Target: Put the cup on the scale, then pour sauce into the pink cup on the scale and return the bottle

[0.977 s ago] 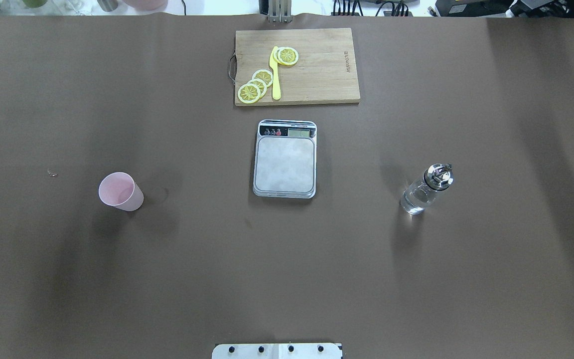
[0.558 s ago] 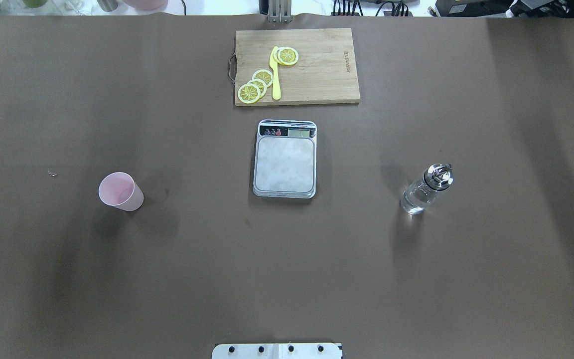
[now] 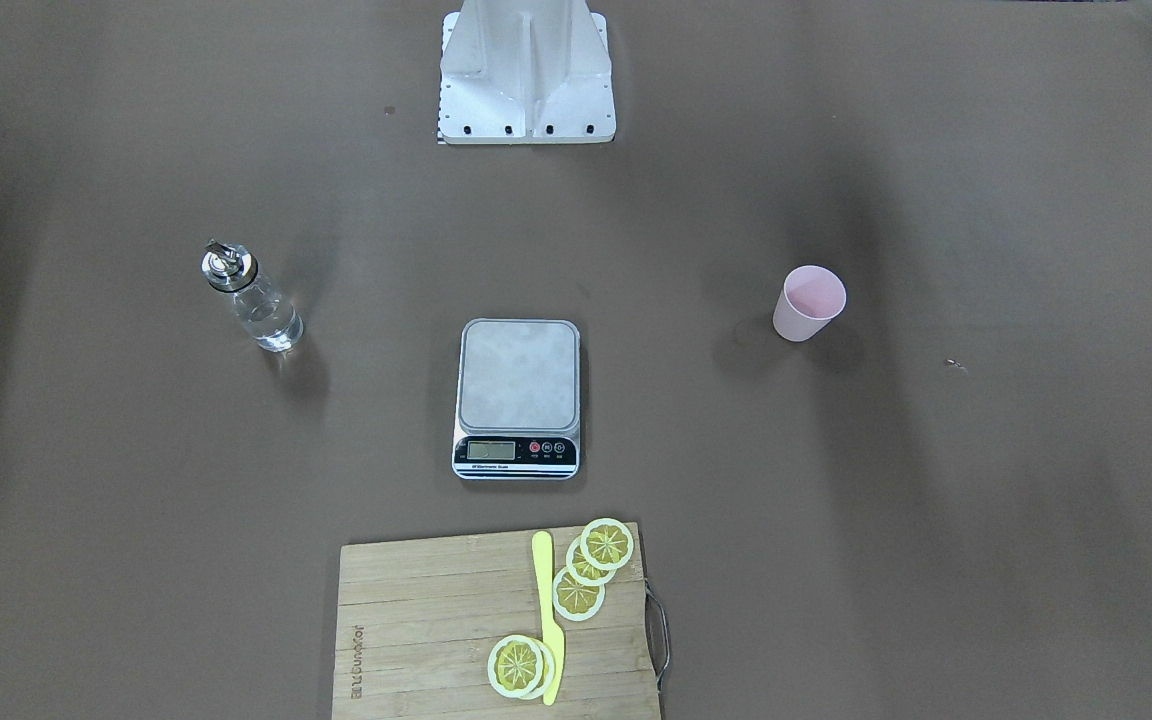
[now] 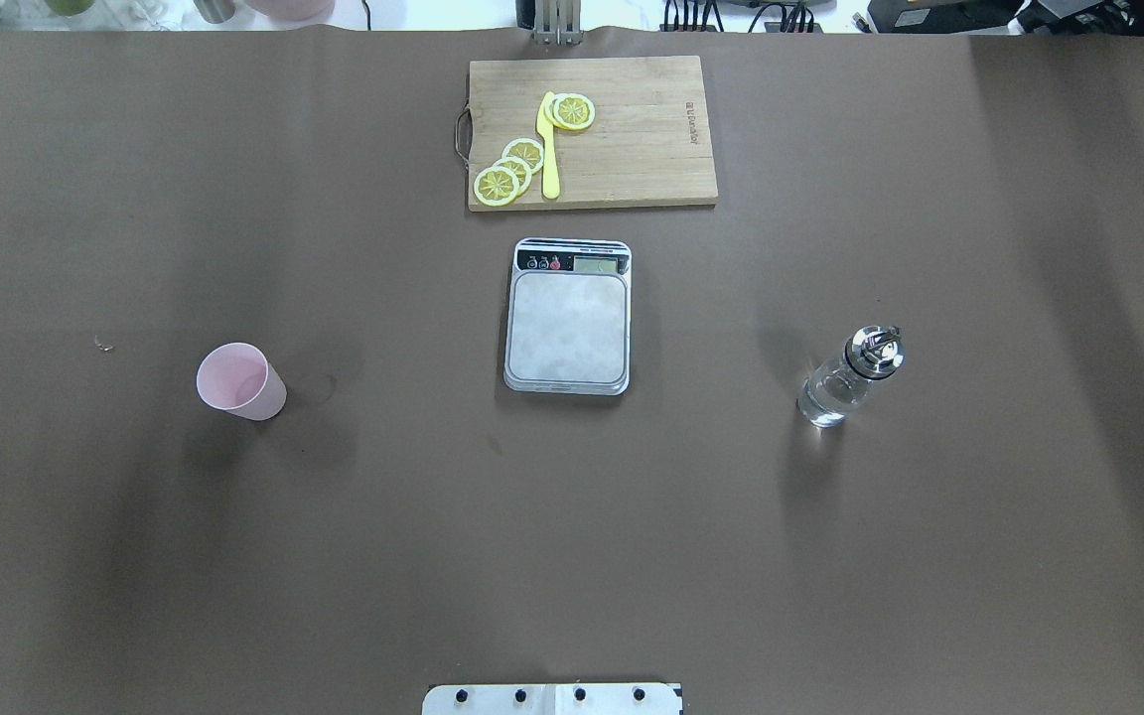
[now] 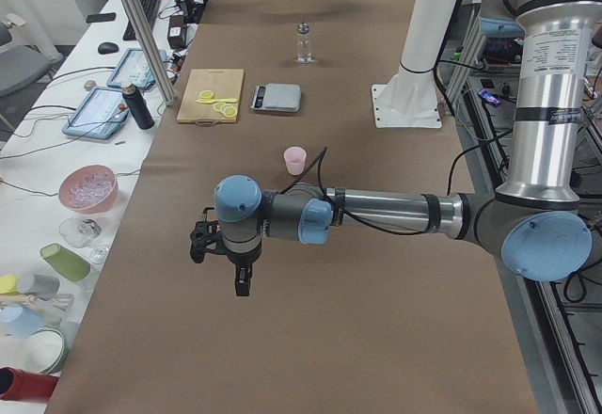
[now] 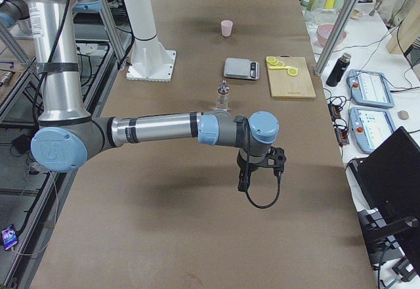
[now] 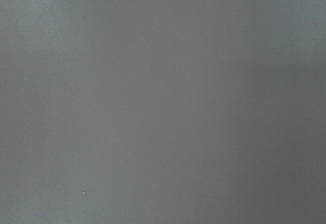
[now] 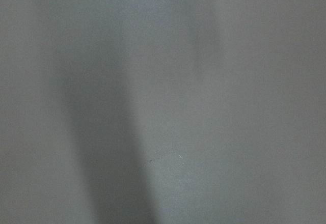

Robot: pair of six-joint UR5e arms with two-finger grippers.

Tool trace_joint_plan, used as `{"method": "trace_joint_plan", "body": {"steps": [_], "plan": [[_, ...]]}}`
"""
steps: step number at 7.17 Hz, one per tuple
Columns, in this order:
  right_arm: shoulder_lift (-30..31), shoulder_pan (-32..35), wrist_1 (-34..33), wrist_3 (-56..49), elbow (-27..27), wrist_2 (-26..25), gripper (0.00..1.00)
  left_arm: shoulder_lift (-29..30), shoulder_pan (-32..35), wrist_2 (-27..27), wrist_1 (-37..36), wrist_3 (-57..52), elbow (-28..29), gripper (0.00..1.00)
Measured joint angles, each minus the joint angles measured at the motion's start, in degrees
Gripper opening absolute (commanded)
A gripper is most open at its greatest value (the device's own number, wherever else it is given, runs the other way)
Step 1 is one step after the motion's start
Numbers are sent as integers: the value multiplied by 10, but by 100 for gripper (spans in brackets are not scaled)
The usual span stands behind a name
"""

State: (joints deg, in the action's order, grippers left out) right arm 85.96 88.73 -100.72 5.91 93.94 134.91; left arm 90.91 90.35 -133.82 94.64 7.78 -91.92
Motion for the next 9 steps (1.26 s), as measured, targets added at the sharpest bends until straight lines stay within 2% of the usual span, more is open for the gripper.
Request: {"method": "trace_joint_plan", "body": {"steps": [4, 7, 9], "plan": [[-1, 0, 0, 1, 0, 3, 100, 0, 0, 0, 3, 0, 7, 99], [-1, 0, 0, 0, 1, 8, 100, 5, -1, -3, -3, 8, -11, 99], [-10, 0, 0, 0, -2, 14, 100, 21, -37, 1, -4, 94, -48, 98]]}}
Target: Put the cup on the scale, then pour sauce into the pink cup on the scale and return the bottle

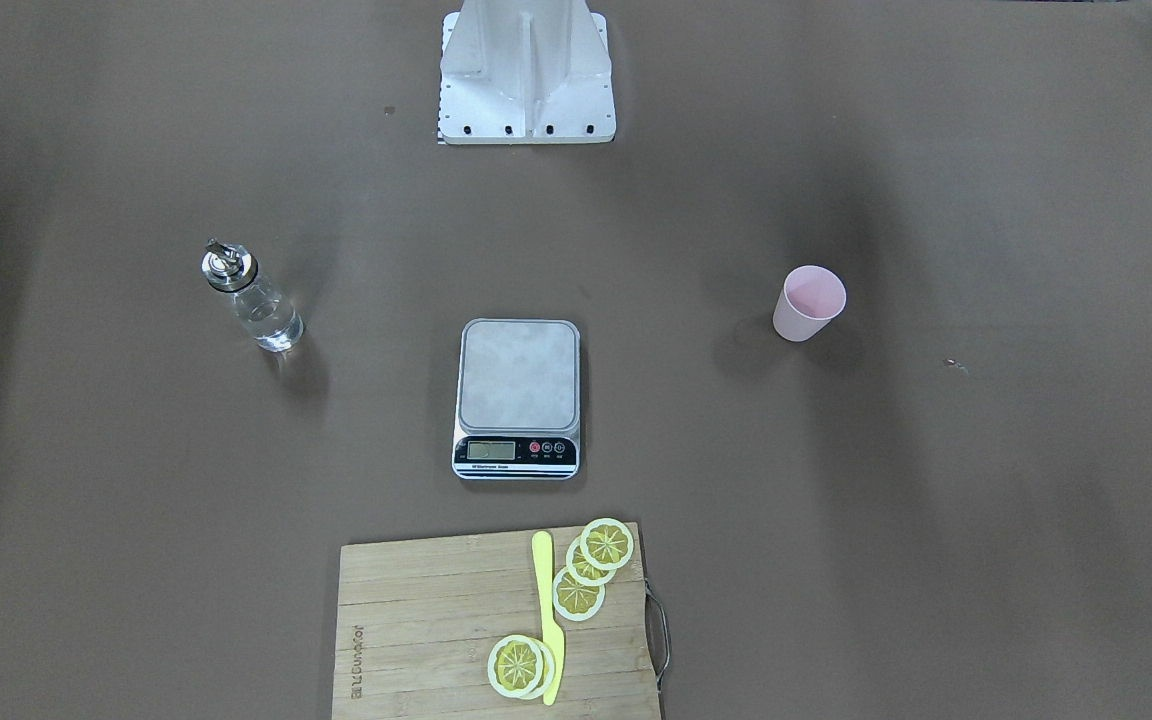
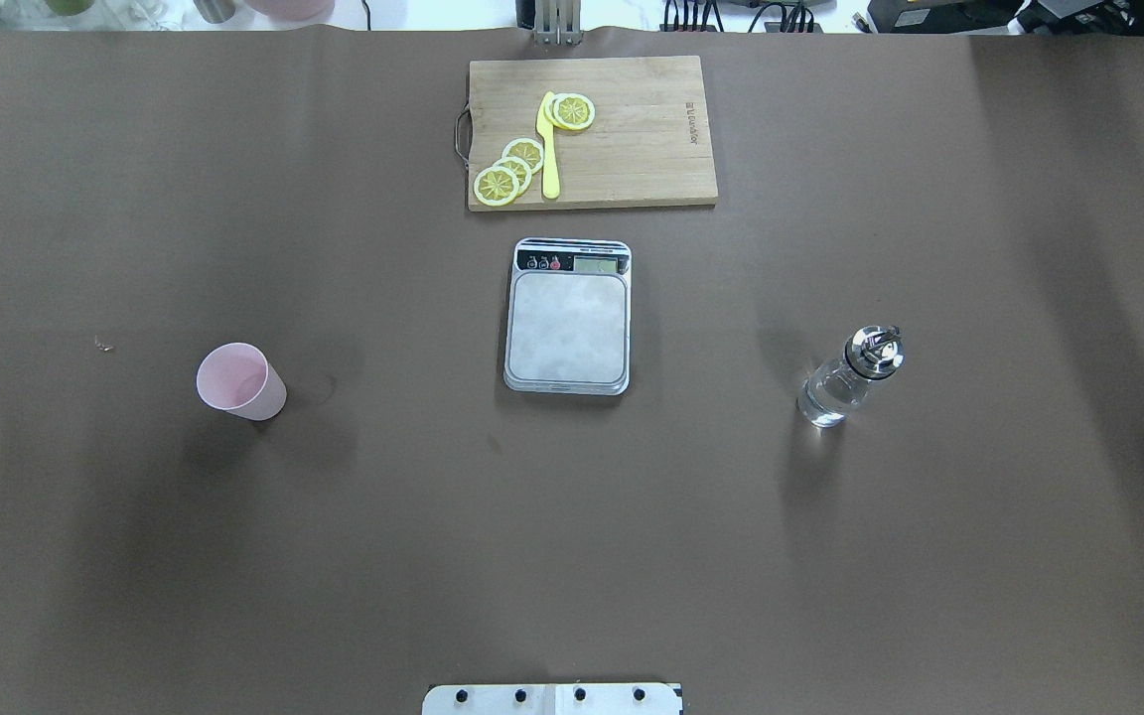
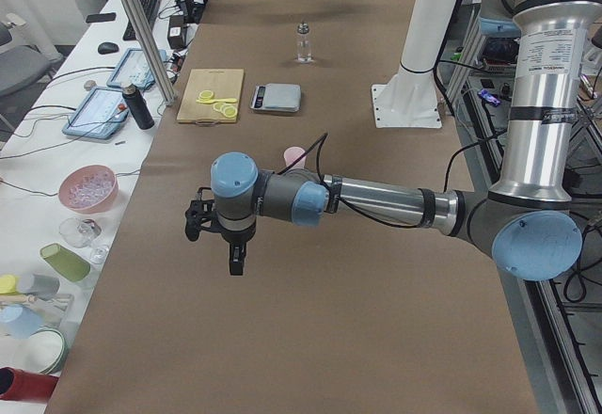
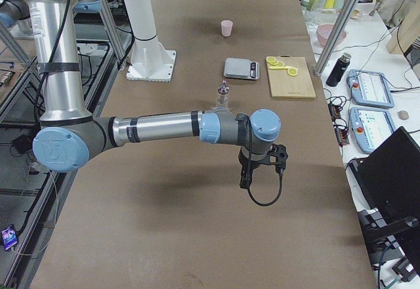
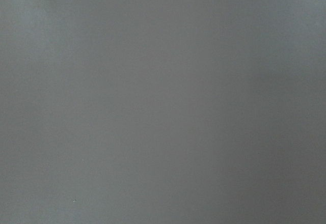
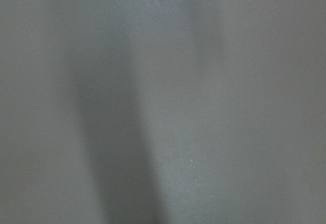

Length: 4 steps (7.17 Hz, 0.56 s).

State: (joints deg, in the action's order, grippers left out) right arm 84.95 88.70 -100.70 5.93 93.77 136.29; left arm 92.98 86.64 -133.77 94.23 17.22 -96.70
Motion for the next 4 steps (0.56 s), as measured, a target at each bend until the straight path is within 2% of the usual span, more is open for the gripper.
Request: {"method": "trace_joint_plan", "body": {"steps": [2, 4], "plan": [[-10, -1, 0, 1, -6, 0, 100, 15, -103, 28, 3, 178, -64, 97], [-14, -2, 0, 1, -10, 0, 100, 21, -204, 55, 17, 311, -124, 98]]}}
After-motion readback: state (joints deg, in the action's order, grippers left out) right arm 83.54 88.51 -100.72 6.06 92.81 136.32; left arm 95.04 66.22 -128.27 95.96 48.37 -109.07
